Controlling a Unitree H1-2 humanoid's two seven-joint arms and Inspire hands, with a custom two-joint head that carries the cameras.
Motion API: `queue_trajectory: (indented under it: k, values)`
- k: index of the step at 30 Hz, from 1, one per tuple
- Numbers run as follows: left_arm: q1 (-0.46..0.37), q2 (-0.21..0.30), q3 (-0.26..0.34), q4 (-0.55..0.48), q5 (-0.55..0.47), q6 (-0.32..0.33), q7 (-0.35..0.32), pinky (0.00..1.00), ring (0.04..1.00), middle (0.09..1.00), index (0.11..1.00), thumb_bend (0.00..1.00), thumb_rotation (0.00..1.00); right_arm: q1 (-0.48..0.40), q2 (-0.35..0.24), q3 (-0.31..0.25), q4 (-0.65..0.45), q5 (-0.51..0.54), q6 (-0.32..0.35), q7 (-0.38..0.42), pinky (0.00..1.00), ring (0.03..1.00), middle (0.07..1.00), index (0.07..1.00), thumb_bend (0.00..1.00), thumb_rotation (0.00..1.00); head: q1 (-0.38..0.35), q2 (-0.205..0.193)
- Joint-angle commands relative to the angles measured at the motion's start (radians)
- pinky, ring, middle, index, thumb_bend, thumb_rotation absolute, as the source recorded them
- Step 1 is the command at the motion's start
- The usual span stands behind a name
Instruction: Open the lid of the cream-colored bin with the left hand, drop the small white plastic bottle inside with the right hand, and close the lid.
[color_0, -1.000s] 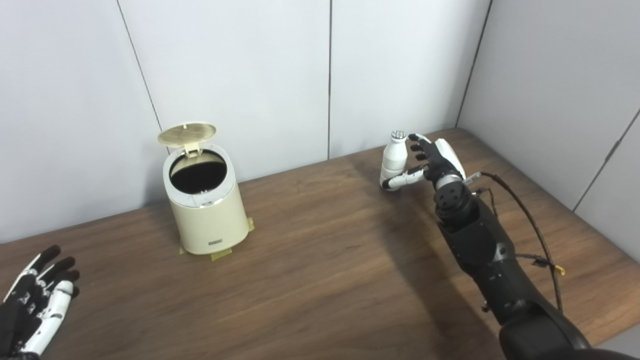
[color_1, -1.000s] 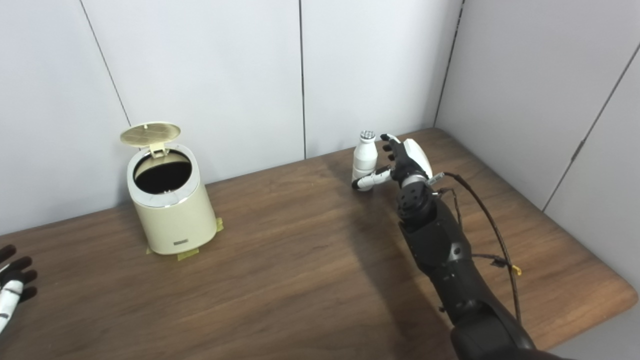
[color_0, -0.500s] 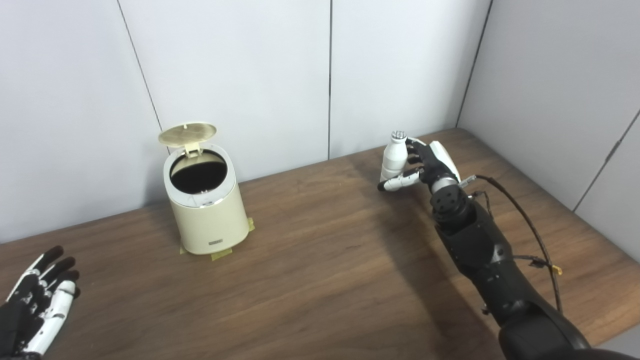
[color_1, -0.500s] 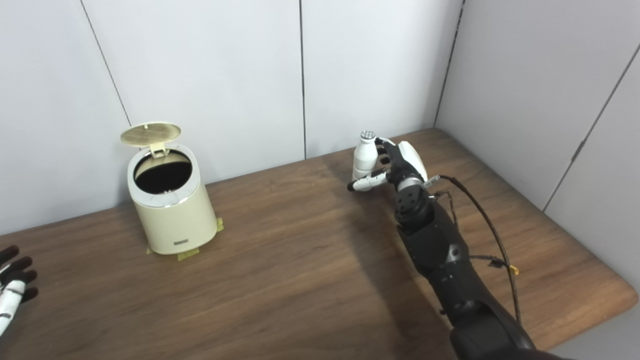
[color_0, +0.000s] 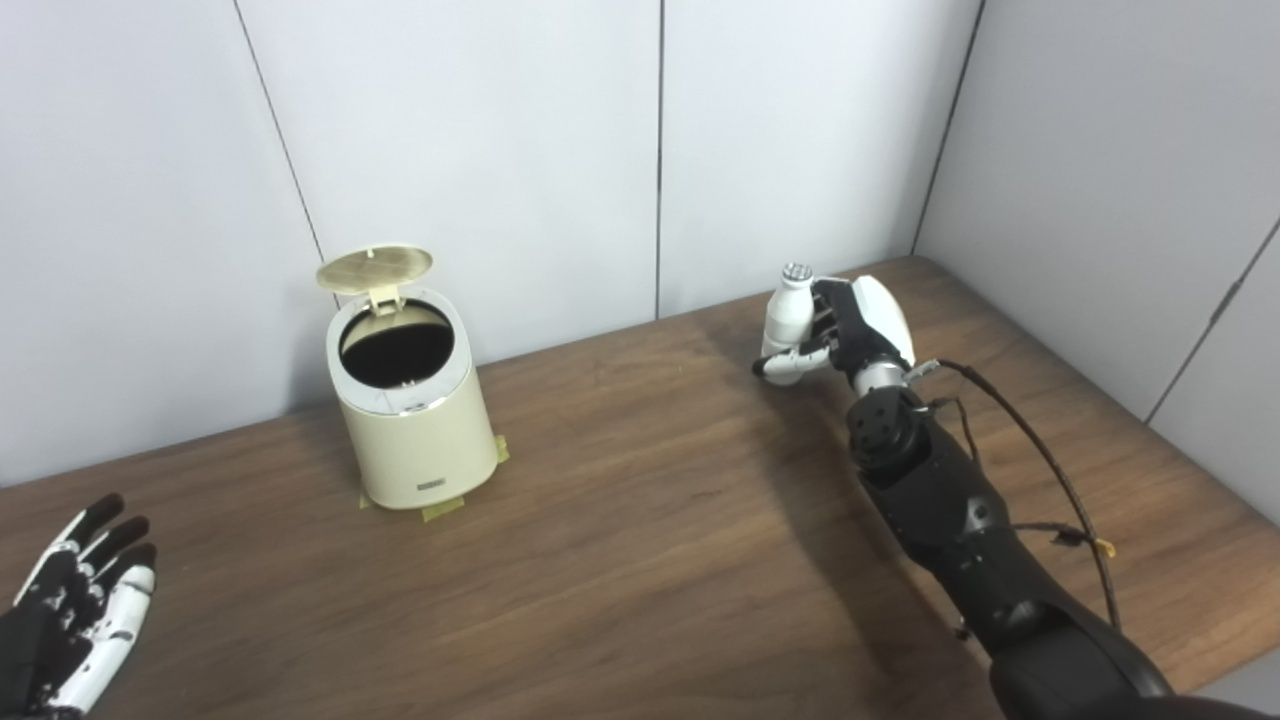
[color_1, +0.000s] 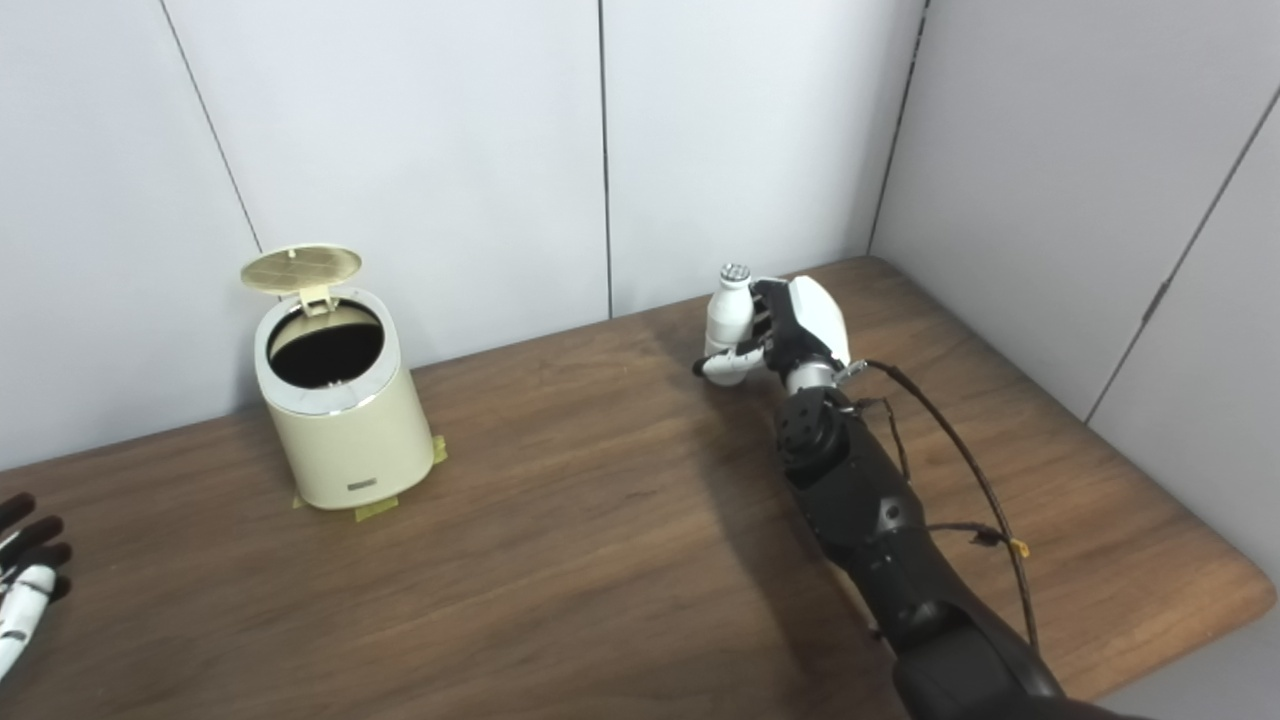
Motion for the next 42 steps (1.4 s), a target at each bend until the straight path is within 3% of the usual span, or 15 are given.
queue_trajectory:
  k: [1,12,16,17,20,21,26,29,31,40,42]
  values:
    - [-0.022,0.006,0.006,-0.039,0.007,-0.002,0.004,0.82,0.85,0.873,0.935,0.2,0.39,-0.063,-0.01,-0.002,-0.018,-0.026,-0.008,-0.045,0.42,0.473,0.51,0.473,0.53,0.0,0.0,0.0]
    - [-0.013,0.003,0.006,-0.05,0.025,-0.001,-0.003,0.83,0.845,0.865,0.928,0.19,0.37,-0.06,-0.007,-0.012,-0.031,-0.032,0.011,-0.073,0.4,0.462,0.486,0.486,0.53,0.0,0.024,0.01]
    - [-0.006,-0.014,0.0,-0.06,0.037,-0.001,-0.007,0.88,0.856,0.868,0.928,0.2,0.41,-0.041,-0.015,-0.015,-0.101,-0.044,0.022,-0.072,0.42,0.465,0.493,0.481,0.53,0.0,0.113,0.02]
    - [-0.002,-0.021,-0.002,-0.061,0.037,-0.001,-0.006,0.9,0.862,0.87,0.929,0.2,0.41,-0.031,-0.018,-0.014,-0.134,-0.048,0.02,-0.067,0.41,0.458,0.489,0.483,0.53,0.0,0.166,0.023]
    - [0.008,-0.036,-0.012,-0.05,0.041,-0.007,0.001,0.87,0.874,0.885,0.941,0.2,0.26,0.002,-0.03,-0.002,-0.235,-0.06,0.002,-0.04,0.4,0.41,0.51,0.483,0.52,0.0,0.242,0.026]
    - [0.011,-0.039,-0.015,-0.04,0.045,-0.016,0.004,0.86,0.864,0.88,0.936,0.21,0.27,0.01,-0.032,-0.001,-0.259,-0.06,-0.003,-0.028,0.4,0.414,0.511,0.48,0.52,0.0,0.255,0.025]
    - [0.027,-0.067,-0.02,0.005,0.038,-0.067,0.016,0.8,0.832,0.856,0.924,0.27,0.4,0.033,-0.039,0.011,-0.324,-0.072,-0.057,-0.011,0.41,0.425,0.51,0.474,0.52,0.0,0.34,0.026]
    - [0.035,-0.074,-0.023,0.037,0.04,-0.108,0.021,0.79,0.807,0.834,0.903,0.36,0.54,0.044,-0.032,0.018,-0.394,-0.08,-0.058,0.008,0.36,0.404,0.497,0.488,0.52,0.0,0.369,0.024]
    - [0.042,-0.084,-0.022,0.068,0.027,-0.141,0.02,0.79,0.803,0.827,0.9,0.38,0.56,0.044,-0.026,0.025,-0.446,-0.09,-0.054,0.023,0.36,0.405,0.497,0.496,0.52,0.0,0.41,0.02]
    - [0.074,-0.159,-0.021,0.133,-0.001,-0.237,0.054,0.77,0.798,0.824,0.892,0.4,0.58,0.03,-0.008,0.027,-0.553,-0.063,-0.071,0.109,0.35,0.422,0.5,0.485,0.52,0.0,0.466,0.006]
    - [0.08,-0.175,-0.018,0.145,-0.007,-0.251,0.063,0.77,0.806,0.83,0.896,0.4,0.58,0.025,0.003,0.03,-0.589,-0.068,-0.044,0.131,0.35,0.418,0.493,0.486,0.52,0.0,0.472,0.003]
